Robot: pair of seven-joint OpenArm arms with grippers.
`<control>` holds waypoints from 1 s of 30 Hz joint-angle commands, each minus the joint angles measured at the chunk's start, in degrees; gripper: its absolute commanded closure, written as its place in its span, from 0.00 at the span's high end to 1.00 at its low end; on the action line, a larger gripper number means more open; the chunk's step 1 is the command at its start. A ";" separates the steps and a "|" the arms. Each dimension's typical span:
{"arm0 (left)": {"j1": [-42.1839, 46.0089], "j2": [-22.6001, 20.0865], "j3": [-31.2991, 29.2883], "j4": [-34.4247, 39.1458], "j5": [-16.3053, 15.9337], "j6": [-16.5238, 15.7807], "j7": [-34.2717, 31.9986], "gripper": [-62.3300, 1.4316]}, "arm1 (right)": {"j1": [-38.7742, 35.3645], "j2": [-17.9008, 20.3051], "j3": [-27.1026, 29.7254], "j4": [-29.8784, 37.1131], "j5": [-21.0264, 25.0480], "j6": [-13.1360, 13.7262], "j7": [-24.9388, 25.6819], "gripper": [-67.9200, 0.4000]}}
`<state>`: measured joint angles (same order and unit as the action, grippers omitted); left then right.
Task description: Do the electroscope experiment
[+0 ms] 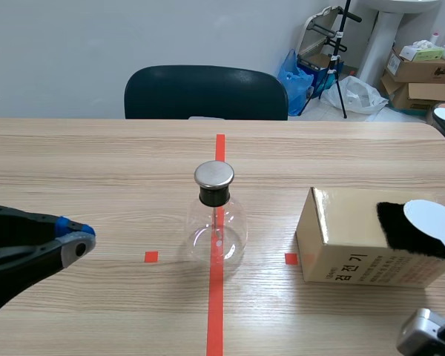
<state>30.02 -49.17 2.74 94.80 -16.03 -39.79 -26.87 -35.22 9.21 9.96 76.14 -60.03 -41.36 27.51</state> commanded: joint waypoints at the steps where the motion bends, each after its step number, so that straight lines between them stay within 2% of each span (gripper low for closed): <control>1: 0.76 0.55 -0.35 0.76 -0.57 -0.09 -1.99 0.07 | 1.57 0.61 1.16 -0.50 0.46 -3.50 1.09 0.02; 5: 3.61 0.57 -2.56 2.64 -0.61 -0.09 -2.32 0.07 | 3.13 0.59 1.14 -3.72 -0.92 -3.50 1.38 0.02; 7: 4.44 0.57 -3.17 3.30 -0.61 -0.09 -2.29 0.14 | 3.19 0.59 1.14 -4.66 -1.27 -3.50 1.38 0.02; 8: 4.57 0.57 -3.32 3.48 -0.61 -0.09 -2.29 0.21 | 3.17 0.61 1.14 -4.90 -1.44 -3.50 1.31 0.02; 10: 4.57 0.57 -3.58 3.48 -0.63 -0.09 -2.89 0.45 | 3.17 0.61 1.14 -5.22 -2.16 -3.50 0.94 0.02; 13: 4.57 0.59 -3.56 3.48 -0.59 -0.09 -4.55 0.97 | 3.19 0.63 0.92 -5.25 -3.43 -3.50 2.40 0.02; 14: 4.57 0.59 -3.56 3.48 -0.59 -0.09 -5.25 1.00 | 3.19 0.61 0.76 -5.25 -3.52 -3.50 3.82 0.02; 16: 4.57 0.70 -3.56 3.48 -0.59 -0.09 -6.29 1.00 | 3.17 0.61 0.24 -5.25 -3.58 -3.50 4.76 0.02; 17: 4.57 0.70 -3.56 3.48 -0.52 -0.09 -6.32 1.00 | 3.17 0.61 0.04 -5.22 -3.54 -3.50 3.26 0.02; 20: 4.57 0.70 -3.56 3.48 0.42 -0.09 -6.32 1.00 | 2.99 0.61 0.07 -5.22 -3.39 -3.50 -5.33 0.02; 21: 4.57 0.70 -3.56 3.48 0.92 -0.09 -6.32 1.00 | 2.95 0.66 0.13 -5.22 -3.45 -3.50 -6.23 0.02; 22: 4.57 0.70 -3.56 3.48 1.25 -0.09 -6.34 1.00 | 2.86 0.79 0.15 -5.22 -3.76 -3.50 -5.35 0.02; 25: 4.57 0.70 -3.56 3.48 1.99 -0.09 -6.36 1.00 | 2.91 0.74 0.02 -5.22 -4.04 -3.50 3.78 0.02; 26: 4.57 0.70 -3.56 3.48 1.99 -0.09 -6.36 1.00 | 2.89 0.72 -0.28 -5.22 -4.04 -3.50 4.37 0.02; 27: 4.57 0.70 -3.56 3.48 2.01 -0.09 -6.36 1.00 | 2.86 0.59 -0.61 -5.22 -4.02 -3.50 2.40 0.02; 30: 4.55 0.68 -3.58 3.48 2.16 -0.09 -6.36 1.00 | 2.84 -0.04 -0.70 -5.22 -5.70 -3.50 -9.62 0.02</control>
<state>34.74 -48.88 -0.54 97.67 -13.19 -39.79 -32.42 -32.23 8.64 8.34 70.17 -65.52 -42.39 18.83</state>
